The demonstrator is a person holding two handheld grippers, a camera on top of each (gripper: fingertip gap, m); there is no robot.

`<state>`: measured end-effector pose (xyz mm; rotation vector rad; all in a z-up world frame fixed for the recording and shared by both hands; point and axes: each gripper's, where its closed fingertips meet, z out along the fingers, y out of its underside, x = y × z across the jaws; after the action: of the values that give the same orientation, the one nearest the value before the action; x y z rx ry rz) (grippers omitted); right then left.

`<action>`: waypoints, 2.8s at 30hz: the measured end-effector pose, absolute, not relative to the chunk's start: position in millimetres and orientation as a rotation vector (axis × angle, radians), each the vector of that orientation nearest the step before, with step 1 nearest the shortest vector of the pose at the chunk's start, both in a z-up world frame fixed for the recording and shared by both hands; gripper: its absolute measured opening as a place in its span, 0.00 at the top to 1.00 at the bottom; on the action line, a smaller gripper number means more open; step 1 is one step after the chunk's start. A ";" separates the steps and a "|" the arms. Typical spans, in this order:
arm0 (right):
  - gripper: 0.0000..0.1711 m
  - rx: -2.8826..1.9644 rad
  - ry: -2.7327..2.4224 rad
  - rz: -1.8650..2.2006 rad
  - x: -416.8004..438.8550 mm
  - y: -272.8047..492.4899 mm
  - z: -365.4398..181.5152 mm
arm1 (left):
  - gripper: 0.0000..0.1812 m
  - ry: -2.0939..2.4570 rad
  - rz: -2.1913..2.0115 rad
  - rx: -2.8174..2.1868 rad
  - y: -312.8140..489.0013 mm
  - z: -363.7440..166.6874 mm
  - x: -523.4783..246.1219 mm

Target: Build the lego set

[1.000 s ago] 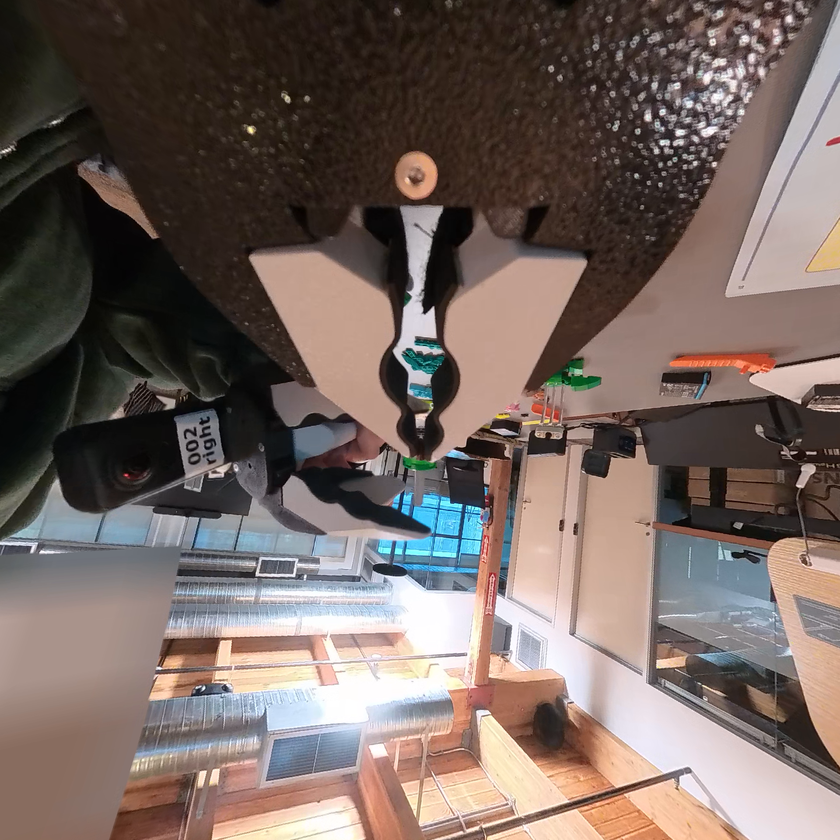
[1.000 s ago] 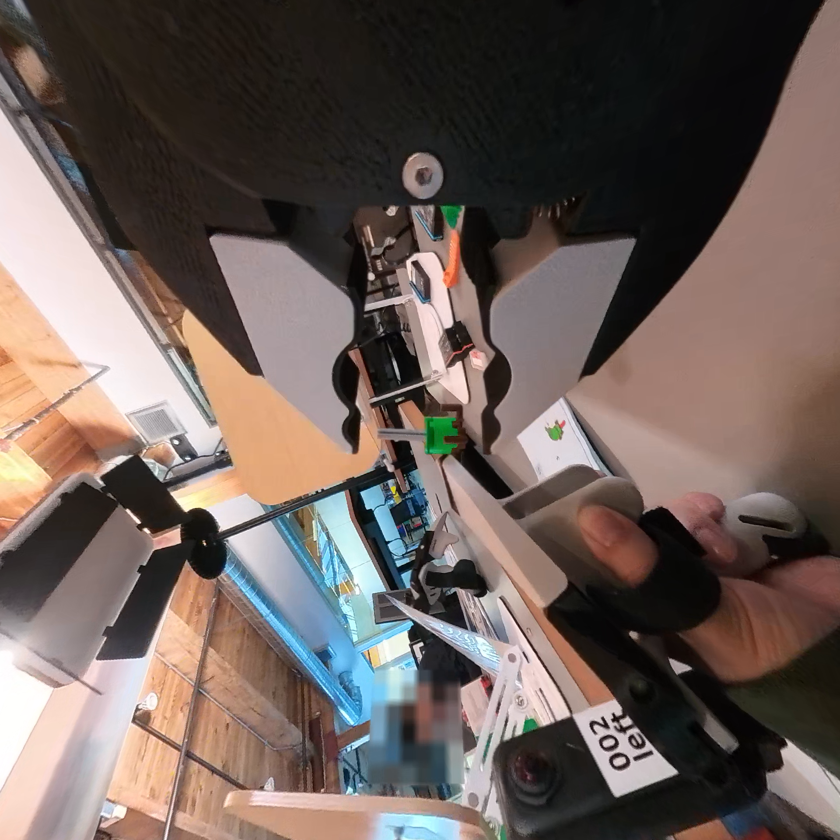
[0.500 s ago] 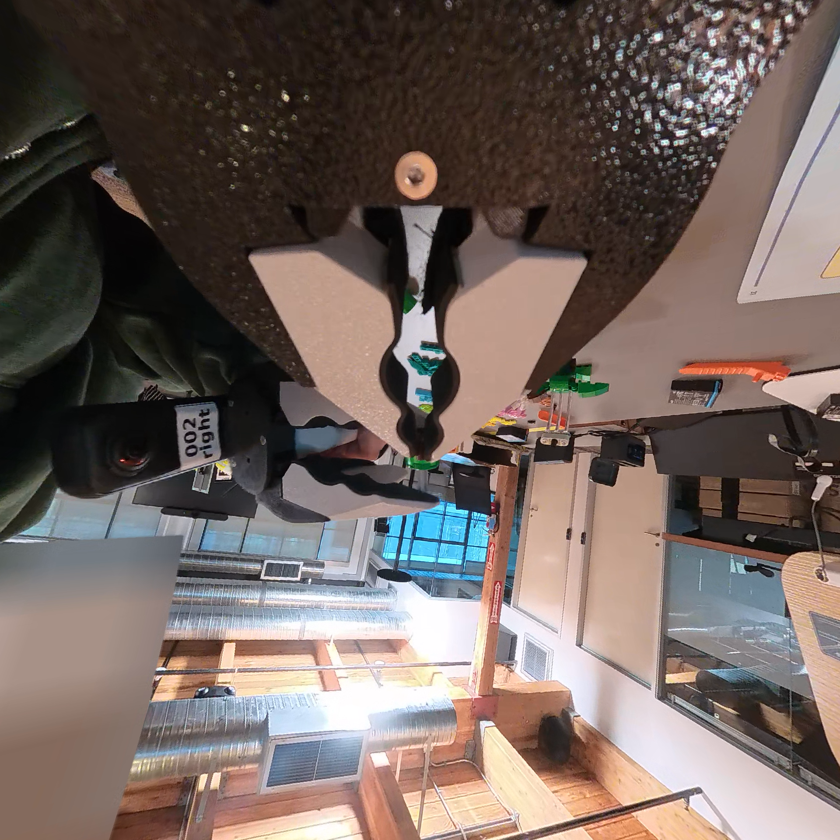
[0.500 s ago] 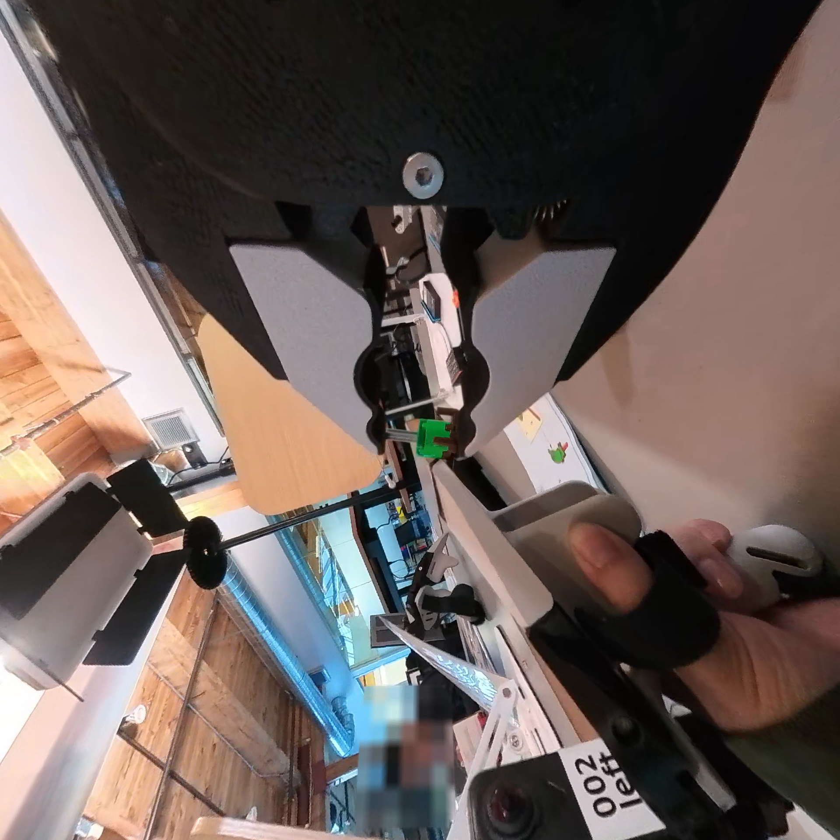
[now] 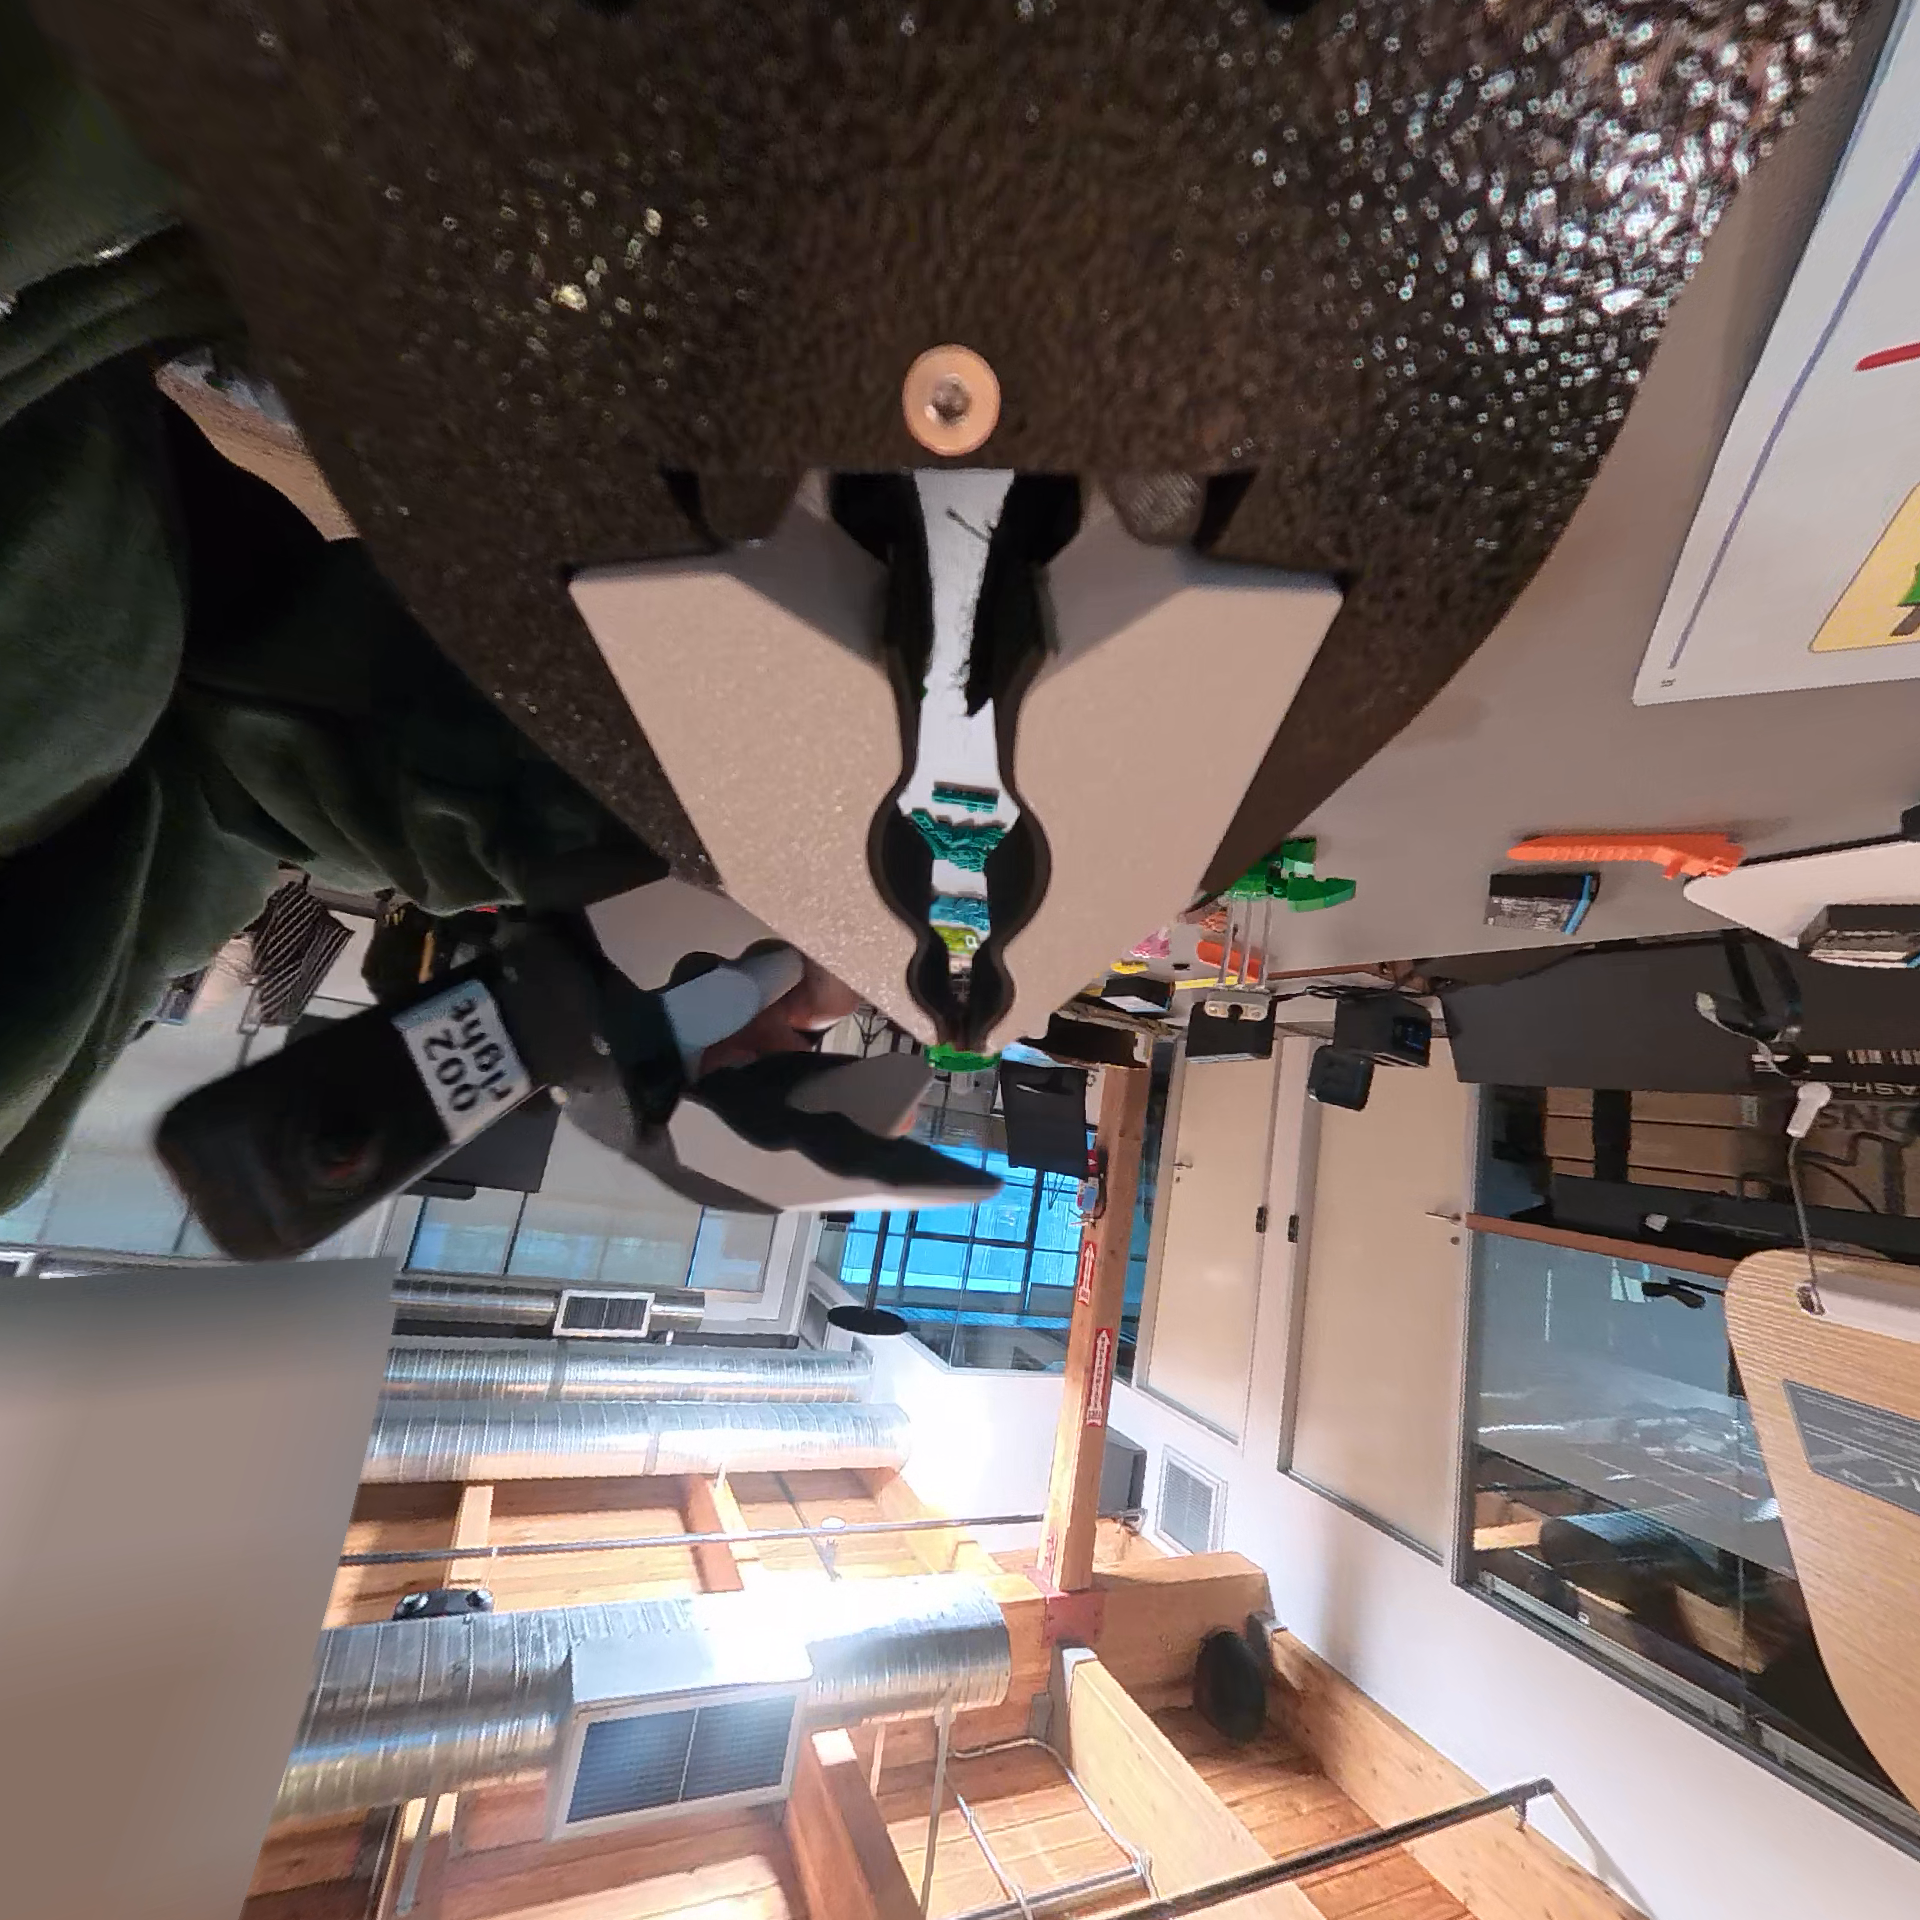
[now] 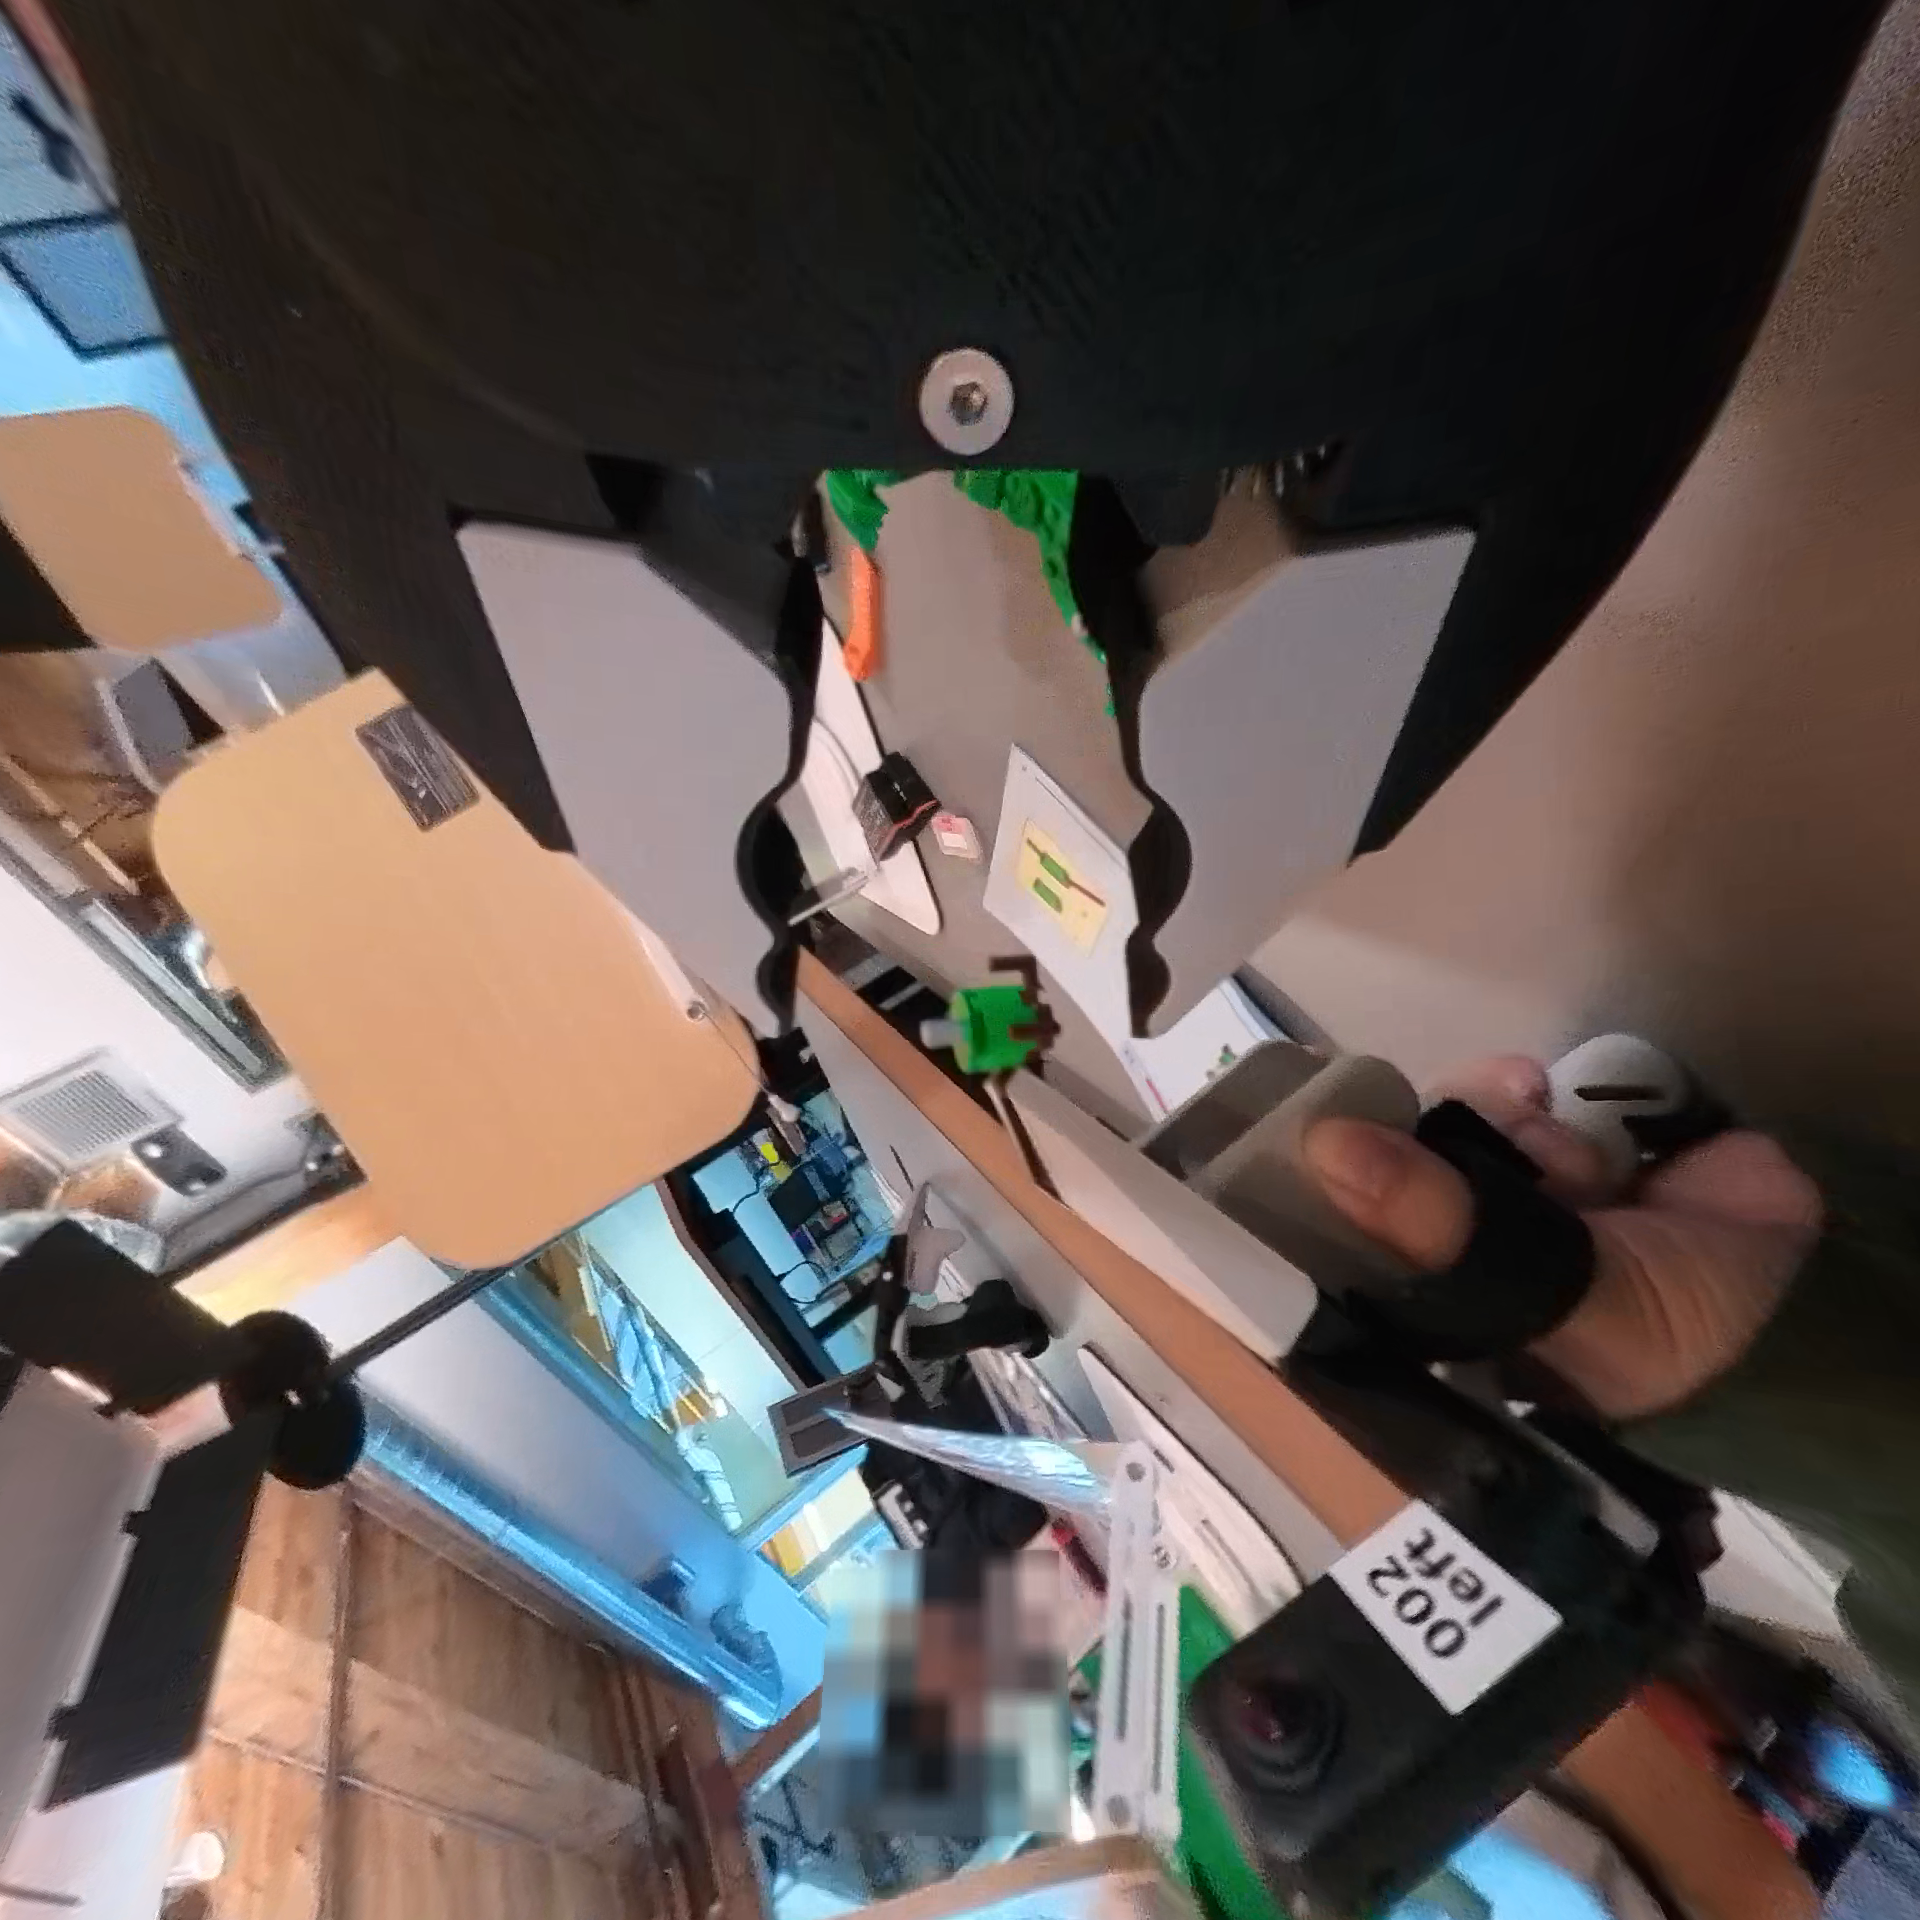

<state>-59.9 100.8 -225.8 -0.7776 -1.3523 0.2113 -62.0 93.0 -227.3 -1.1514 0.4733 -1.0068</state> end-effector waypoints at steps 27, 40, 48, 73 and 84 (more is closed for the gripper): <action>0.69 -1.023 -0.993 0.766 5.6 147.3 -198.3 | 1.00 0.554 -0.918 -1.152 89.4 -230.5 -52.9; 0.77 -0.821 -1.418 0.538 -44.9 88.8 -242.3 | 1.00 0.554 -0.950 -1.152 88.5 -230.2 -51.9; 0.80 -0.719 -1.364 0.430 -42.1 84.9 -229.8 | 1.00 0.578 -0.994 -1.164 86.4 -232.2 -46.4; 0.85 -1.494 -1.057 2.374 -28.1 70.1 -237.3 | 0.66 0.971 -0.286 -1.024 70.6 -246.5 -7.8; 0.85 -1.536 -1.077 2.475 -28.9 61.9 -243.4 | 0.85 1.001 -0.296 -0.986 63.2 -246.7 -5.7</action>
<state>-28.9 61.9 -243.4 -1.5360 -1.0765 2.4754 -5.7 63.2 -246.7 -0.9857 1.0010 -0.2965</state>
